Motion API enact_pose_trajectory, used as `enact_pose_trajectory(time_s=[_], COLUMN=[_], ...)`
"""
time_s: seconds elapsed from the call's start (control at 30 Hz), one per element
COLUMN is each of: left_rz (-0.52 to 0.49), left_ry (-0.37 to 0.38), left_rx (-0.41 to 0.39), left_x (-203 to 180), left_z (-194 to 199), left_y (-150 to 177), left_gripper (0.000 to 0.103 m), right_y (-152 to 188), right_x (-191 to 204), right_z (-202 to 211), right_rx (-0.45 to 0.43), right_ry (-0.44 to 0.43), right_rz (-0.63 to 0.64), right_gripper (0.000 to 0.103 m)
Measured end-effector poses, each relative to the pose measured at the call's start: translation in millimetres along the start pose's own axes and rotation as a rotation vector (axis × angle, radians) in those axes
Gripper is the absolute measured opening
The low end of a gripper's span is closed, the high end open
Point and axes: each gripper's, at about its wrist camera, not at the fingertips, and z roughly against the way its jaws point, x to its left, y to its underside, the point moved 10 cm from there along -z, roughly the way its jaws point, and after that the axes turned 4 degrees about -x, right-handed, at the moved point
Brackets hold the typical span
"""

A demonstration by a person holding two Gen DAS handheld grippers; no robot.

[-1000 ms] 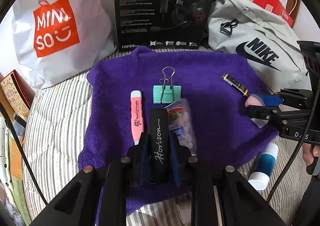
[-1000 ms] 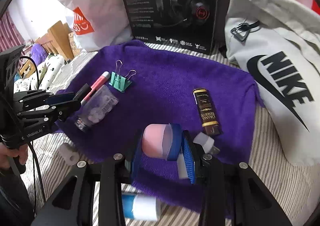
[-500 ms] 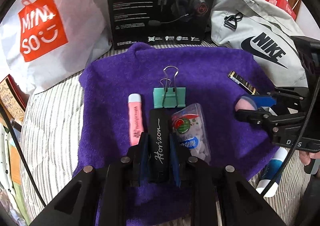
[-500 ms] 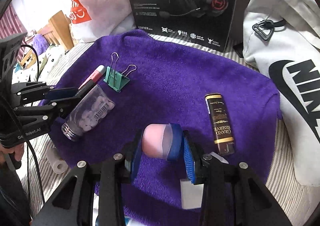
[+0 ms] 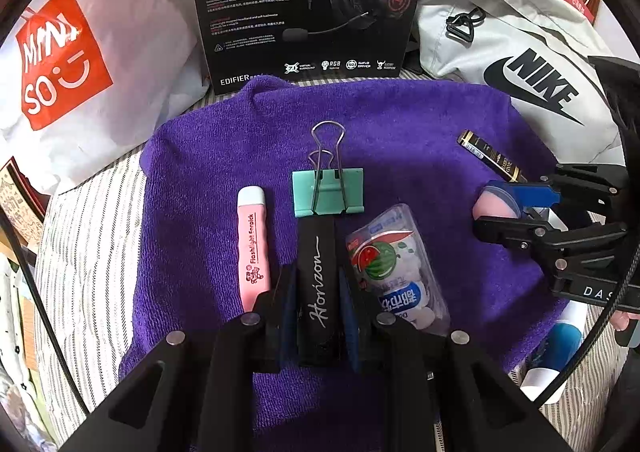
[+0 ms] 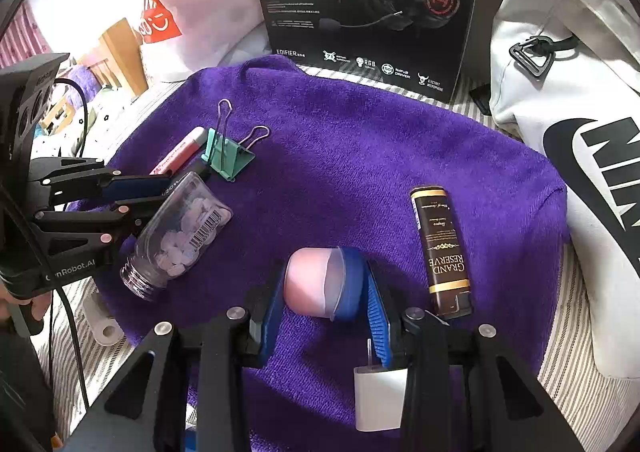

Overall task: Organize rigid objects
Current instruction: 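Carry the black case in the left gripper while the right gripper carries the pink cylinder over the towel, then open the left gripper releasing the black case while the right gripper releases the pink cylinder onto the towel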

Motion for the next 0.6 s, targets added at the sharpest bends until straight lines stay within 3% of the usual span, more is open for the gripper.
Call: enact_pose_trajectory(time_s=[0.23,0.6], left_rz=[0.012,0.036], left_ry=[0.007,-0.01], left_rx=[-0.012,0.0], left_x=[2,4], left_z=[4,21], left_y=[3,15], left_gripper=[0.023,0.049], right_y=[0,4], right_x=[2,-2], right_z=[0,10], right_rx=[-0.008,0.006], right_ry=[0.006,-0.001], right_rz=[0.025,-0.013], right_gripper=[0.039,0.045])
